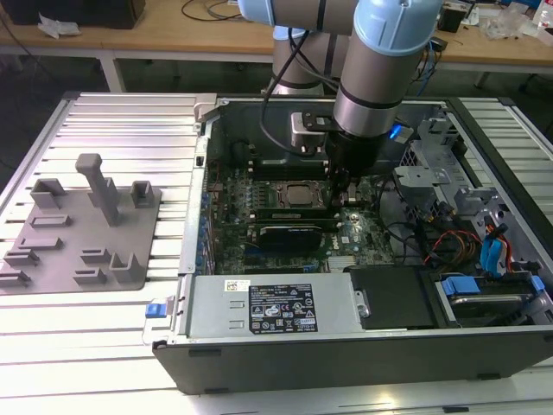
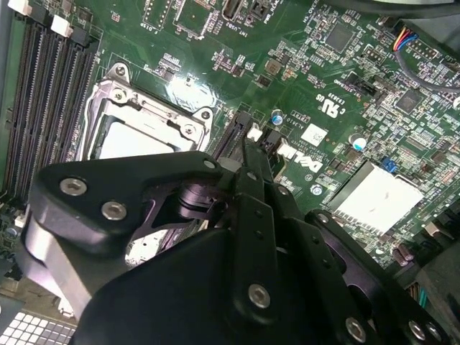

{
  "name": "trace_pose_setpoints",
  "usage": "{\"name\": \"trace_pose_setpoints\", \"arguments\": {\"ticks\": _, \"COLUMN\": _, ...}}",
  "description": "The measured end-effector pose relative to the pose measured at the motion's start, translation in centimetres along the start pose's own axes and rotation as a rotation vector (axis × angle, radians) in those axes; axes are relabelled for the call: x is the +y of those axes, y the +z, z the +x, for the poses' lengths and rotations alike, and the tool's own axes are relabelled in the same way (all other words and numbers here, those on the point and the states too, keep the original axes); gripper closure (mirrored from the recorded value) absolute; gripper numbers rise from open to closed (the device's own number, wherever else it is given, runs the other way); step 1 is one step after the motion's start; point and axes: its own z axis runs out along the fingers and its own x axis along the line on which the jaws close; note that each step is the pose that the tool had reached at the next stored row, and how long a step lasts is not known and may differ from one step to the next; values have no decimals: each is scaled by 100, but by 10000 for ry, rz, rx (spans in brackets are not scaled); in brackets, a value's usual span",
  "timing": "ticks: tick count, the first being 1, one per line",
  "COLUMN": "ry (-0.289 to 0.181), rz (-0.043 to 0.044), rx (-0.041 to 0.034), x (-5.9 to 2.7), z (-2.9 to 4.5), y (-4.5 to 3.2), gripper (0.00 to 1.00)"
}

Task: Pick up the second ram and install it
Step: 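Press down the second ram until it locks into place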

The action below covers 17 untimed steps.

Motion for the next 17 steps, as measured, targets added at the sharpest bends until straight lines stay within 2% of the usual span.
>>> {"name": "trace_pose_setpoints", "arguments": {"ticks": 2, "ry": 0, "rz": 2, "rx": -13, "x": 0, "z": -2, "y": -10, "gripper": 92}}
{"name": "trace_pose_setpoints", "arguments": {"ticks": 3, "ry": 1, "rz": 3, "rx": -16, "x": 1, "z": -4, "y": -43, "gripper": 92}}
{"name": "trace_pose_setpoints", "arguments": {"ticks": 6, "ry": 1, "rz": 1, "rx": 2, "x": 5, "z": -10, "y": -248, "gripper": 92}}
{"name": "trace_pose_setpoints", "arguments": {"ticks": 8, "ry": 1, "rz": 0, "rx": 7, "x": 7, "z": -11, "y": -302, "gripper": 92}}
{"name": "trace_pose_setpoints", "arguments": {"ticks": 12, "ry": -1, "rz": 1, "rx": 9, "x": 8, "z": -12, "y": -319, "gripper": 92}}
{"name": "trace_pose_setpoints", "arguments": {"ticks": 17, "ry": 0, "rz": 1, "rx": 9, "x": 110, "z": -9, "y": -317, "gripper": 92}}
